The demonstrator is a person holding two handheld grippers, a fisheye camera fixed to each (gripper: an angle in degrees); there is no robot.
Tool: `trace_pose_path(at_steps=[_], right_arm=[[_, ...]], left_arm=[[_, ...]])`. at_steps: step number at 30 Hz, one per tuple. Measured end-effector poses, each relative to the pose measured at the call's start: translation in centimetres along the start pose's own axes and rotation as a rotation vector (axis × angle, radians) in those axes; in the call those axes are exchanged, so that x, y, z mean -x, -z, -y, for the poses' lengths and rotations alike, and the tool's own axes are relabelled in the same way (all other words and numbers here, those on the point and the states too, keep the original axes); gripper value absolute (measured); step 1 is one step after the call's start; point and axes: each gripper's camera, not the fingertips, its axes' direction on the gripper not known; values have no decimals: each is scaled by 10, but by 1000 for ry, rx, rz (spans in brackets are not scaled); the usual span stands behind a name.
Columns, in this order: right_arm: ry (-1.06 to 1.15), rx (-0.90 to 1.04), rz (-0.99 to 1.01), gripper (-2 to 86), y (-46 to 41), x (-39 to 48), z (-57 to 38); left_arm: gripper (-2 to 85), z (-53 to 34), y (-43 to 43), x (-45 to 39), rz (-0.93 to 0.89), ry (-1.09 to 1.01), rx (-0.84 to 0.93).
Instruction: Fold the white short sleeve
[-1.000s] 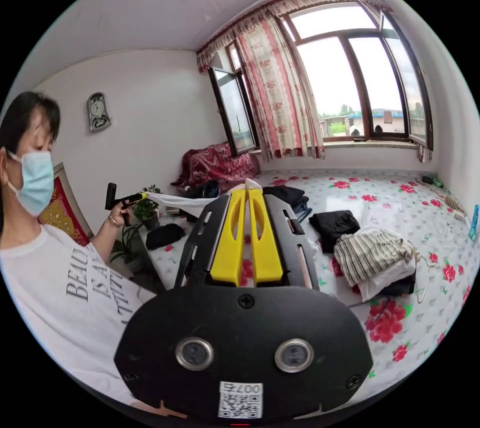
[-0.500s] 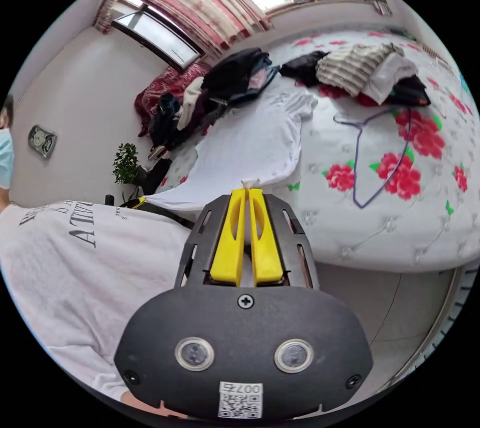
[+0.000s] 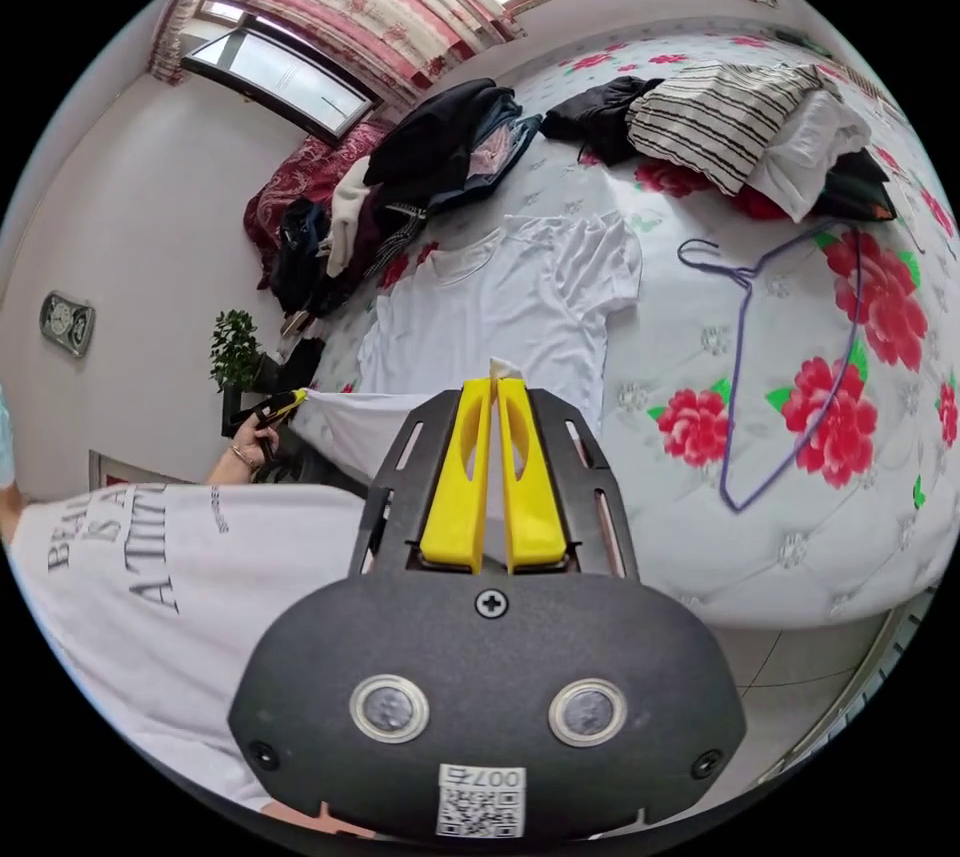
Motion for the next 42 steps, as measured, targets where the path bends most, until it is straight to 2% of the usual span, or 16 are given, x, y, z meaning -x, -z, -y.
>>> trace_pose_path(at_steps=[5, 9, 16, 22, 25, 28, 38, 42], right_arm=[[-96, 24, -119, 3, -59, -15, 86], [-133, 27, -221, 13, -77, -22, 98], [-82, 141, -254, 35, -92, -26, 34], [-50, 240, -311, 38, -119, -25, 10], [-29, 305, -362, 27, -136, -26, 17], [-23, 333, -419, 10, -141, -24, 23], [-37, 282, -353, -3, -112, -25, 23], [-35, 293, -358, -3, -109, -26, 22]], left_arm=[[58, 79, -63, -4, 136, 85, 7], [83, 100, -81, -11, 202, 66, -6], [90, 43, -122, -20, 246, -66, 182], [80, 17, -175, -41, 340, -54, 294], [60, 21, -193, -59, 483, -103, 307], [57, 23, -206, -73, 538, -125, 320], [49, 21, -223, -85, 560, -132, 292], [18, 23, -225, -87, 568, -146, 304]])
